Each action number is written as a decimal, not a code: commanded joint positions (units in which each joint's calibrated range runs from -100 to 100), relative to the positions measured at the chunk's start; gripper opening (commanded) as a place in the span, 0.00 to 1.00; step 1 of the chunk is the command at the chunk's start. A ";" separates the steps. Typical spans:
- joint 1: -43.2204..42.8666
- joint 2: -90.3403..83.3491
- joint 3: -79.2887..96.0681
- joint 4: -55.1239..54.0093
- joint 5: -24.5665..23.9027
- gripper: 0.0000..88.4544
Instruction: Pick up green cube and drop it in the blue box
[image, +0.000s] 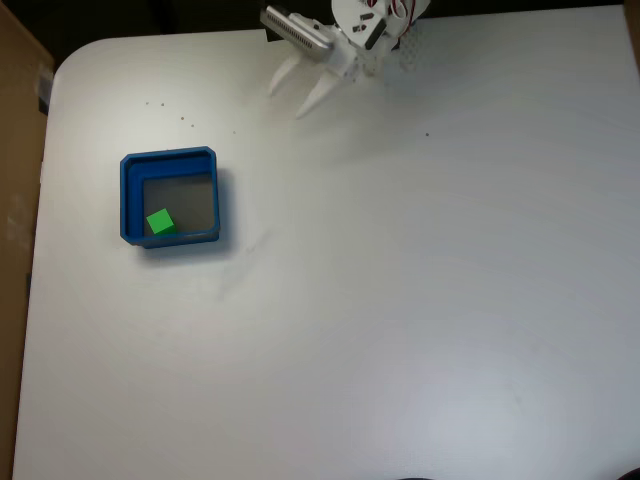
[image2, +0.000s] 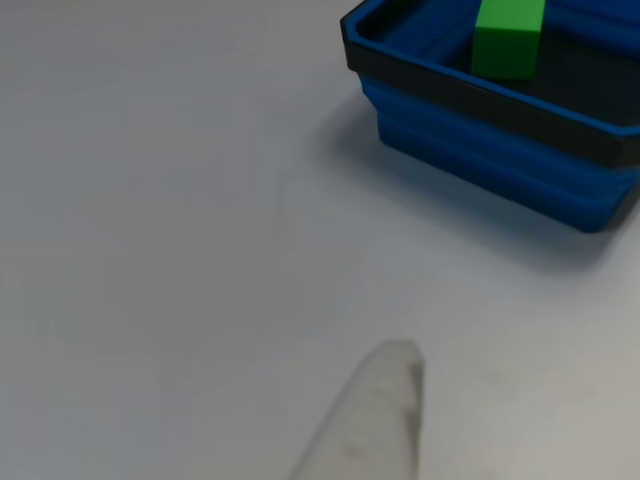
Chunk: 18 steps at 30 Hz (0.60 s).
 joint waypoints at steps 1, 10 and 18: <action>-1.88 -3.74 3.27 -1.80 0.20 0.26; -7.23 -3.49 6.53 -2.87 0.24 0.25; -11.27 -3.41 7.25 -2.38 0.24 0.16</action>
